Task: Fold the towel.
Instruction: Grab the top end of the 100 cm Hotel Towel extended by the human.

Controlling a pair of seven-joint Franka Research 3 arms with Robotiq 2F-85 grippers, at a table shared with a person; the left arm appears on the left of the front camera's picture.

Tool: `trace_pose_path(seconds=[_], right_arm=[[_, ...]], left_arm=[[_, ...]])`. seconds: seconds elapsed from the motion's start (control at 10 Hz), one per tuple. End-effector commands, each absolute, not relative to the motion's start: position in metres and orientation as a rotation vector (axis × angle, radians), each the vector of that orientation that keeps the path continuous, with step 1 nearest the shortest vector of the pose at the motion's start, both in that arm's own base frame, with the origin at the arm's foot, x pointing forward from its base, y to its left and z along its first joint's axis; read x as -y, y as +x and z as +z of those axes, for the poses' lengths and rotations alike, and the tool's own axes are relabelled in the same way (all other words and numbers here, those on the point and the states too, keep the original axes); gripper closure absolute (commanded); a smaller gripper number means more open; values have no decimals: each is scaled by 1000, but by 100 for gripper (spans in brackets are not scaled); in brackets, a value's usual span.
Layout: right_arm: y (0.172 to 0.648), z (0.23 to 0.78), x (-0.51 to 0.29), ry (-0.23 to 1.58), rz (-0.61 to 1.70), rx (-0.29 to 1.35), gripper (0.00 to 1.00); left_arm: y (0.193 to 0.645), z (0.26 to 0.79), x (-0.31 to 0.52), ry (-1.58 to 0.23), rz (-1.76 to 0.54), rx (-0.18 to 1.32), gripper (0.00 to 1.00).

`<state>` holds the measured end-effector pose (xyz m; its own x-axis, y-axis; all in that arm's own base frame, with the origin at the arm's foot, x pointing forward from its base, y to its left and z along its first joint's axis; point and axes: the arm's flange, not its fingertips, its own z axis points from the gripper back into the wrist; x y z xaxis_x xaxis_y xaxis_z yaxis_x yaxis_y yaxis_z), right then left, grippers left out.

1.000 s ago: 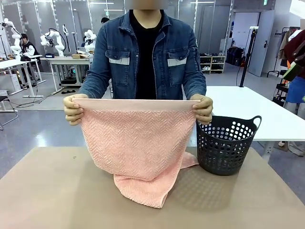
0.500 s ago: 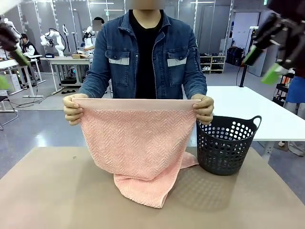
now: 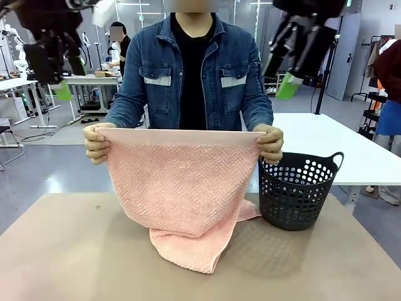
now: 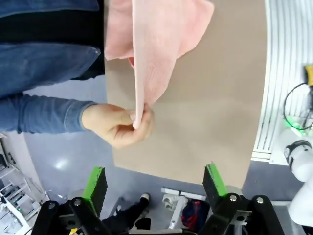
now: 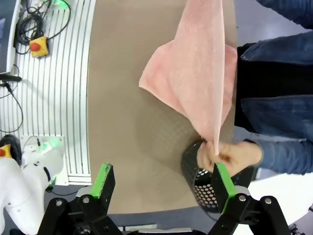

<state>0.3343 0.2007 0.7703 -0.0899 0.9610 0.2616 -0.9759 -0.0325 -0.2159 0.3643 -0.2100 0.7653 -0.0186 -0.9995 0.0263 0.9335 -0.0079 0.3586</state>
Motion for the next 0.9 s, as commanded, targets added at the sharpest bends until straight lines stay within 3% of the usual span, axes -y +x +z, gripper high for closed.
trace_pose_path(seconds=[0.0,0.8], right_arm=[[357,770,-218,25,1603,356,0],[460,675,-250,-53,1534,267,0]], left_arm=[[376,765,227,250,-1553,268,0],[440,679,234,187,-1616,358,0]])
